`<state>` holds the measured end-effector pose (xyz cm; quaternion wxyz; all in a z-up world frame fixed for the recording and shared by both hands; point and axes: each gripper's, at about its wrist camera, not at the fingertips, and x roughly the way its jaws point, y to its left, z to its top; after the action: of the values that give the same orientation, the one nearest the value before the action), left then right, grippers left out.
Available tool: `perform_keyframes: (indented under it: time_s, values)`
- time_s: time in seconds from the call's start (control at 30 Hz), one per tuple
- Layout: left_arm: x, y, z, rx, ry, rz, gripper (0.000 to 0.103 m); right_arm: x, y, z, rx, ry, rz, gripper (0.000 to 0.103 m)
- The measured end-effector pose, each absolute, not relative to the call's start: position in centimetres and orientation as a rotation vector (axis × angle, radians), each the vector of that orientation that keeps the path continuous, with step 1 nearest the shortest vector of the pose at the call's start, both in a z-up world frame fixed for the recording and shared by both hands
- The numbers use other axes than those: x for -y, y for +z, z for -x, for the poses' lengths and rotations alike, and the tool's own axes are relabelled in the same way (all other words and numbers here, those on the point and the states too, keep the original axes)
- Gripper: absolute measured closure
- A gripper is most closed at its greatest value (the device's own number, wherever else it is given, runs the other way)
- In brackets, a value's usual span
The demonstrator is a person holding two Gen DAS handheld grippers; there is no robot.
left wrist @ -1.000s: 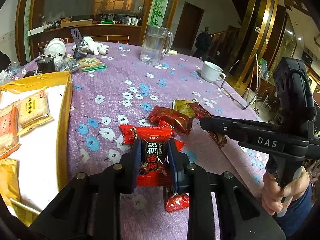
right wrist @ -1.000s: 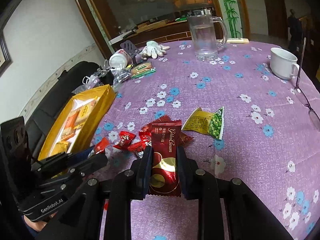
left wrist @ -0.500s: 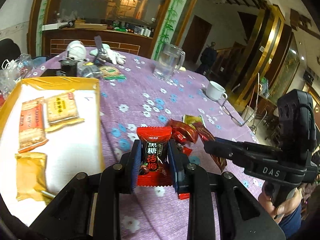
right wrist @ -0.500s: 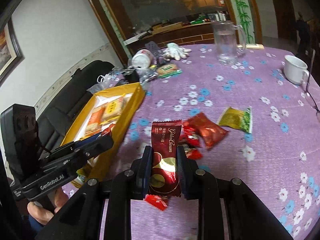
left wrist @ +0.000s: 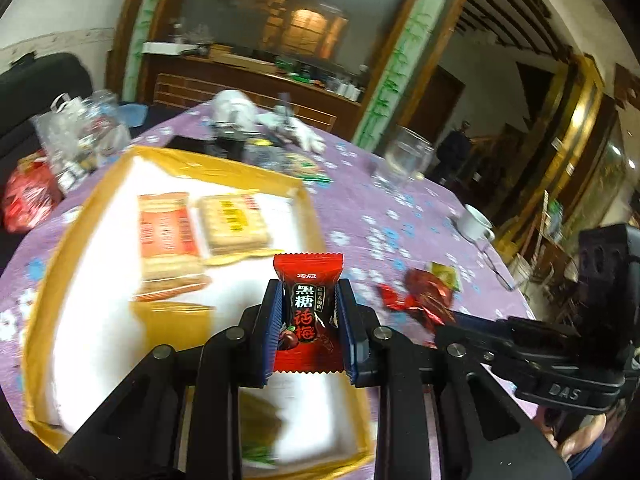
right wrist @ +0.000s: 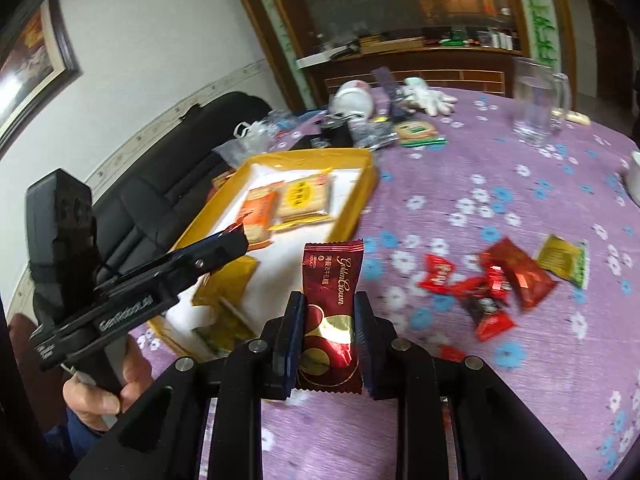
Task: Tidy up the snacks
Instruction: 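Lift and carry both red candies over the white box, then lower both red candies into the white box and open both tools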
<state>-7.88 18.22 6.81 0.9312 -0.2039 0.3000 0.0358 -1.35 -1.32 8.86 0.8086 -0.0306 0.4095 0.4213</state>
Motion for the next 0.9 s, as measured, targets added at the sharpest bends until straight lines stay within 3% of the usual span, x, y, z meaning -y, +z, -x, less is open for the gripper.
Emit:
perform_keyframes:
  time_s: [0.37,0.9]
  values:
    - [-24.9,4.2,9.6,-0.629,0.218,0.514,0.079,-5.3,8.1,3.3,-0.906,0.984,0.112,0.078]
    - [-26.0,1.8,9.1,-0.704,0.234,0.515,0.079,-11.1,4.0,3.2,-0.986,0.962,0.175,0.078]
